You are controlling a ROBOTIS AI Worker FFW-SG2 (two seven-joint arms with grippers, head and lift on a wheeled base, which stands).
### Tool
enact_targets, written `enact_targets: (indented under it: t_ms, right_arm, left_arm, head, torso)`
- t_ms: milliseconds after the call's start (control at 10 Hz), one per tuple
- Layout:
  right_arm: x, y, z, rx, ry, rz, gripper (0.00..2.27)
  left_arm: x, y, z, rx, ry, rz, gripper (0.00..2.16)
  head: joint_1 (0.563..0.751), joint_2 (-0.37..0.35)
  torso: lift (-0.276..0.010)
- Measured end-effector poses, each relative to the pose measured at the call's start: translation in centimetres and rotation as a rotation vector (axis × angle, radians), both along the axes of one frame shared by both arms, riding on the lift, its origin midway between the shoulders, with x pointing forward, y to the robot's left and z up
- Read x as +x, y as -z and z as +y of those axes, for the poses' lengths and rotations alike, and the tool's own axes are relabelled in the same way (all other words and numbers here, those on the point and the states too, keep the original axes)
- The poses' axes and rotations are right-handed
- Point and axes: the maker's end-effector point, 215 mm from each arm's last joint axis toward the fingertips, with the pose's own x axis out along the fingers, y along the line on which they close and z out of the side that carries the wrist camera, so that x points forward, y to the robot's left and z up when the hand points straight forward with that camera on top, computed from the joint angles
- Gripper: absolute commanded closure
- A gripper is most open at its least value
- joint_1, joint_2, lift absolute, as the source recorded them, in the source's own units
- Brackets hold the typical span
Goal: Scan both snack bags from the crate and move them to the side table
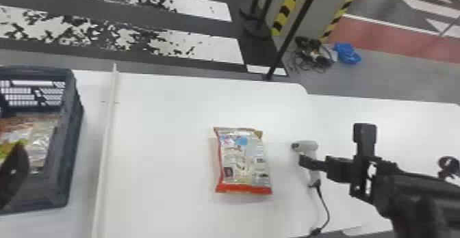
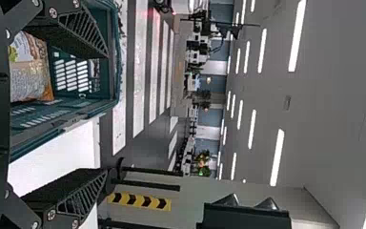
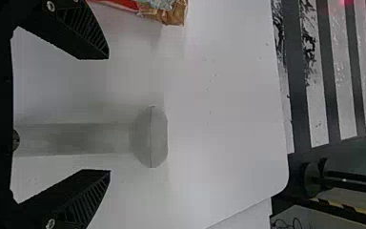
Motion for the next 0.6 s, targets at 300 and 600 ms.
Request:
enact_targets:
  t_ms: [300,600]
  right_arm:
    - [0.6,1.7,-0.6,-0.028,-0.037,0.045,0.13]
    - [0.8,2.6,-0.8,-0.034,-0.071,0.084,0.73]
  left_arm:
    - [0.0,0.1,0.2,0.001,-0.002,0.001,0.15]
    - [0.1,0.2,0.2,0.001,-0.003,0.003,0.15]
  head:
    - [0.695,-0.332]
    - [0.695,-0.334]
  torso:
    - [-0.075]
    - [-0.075]
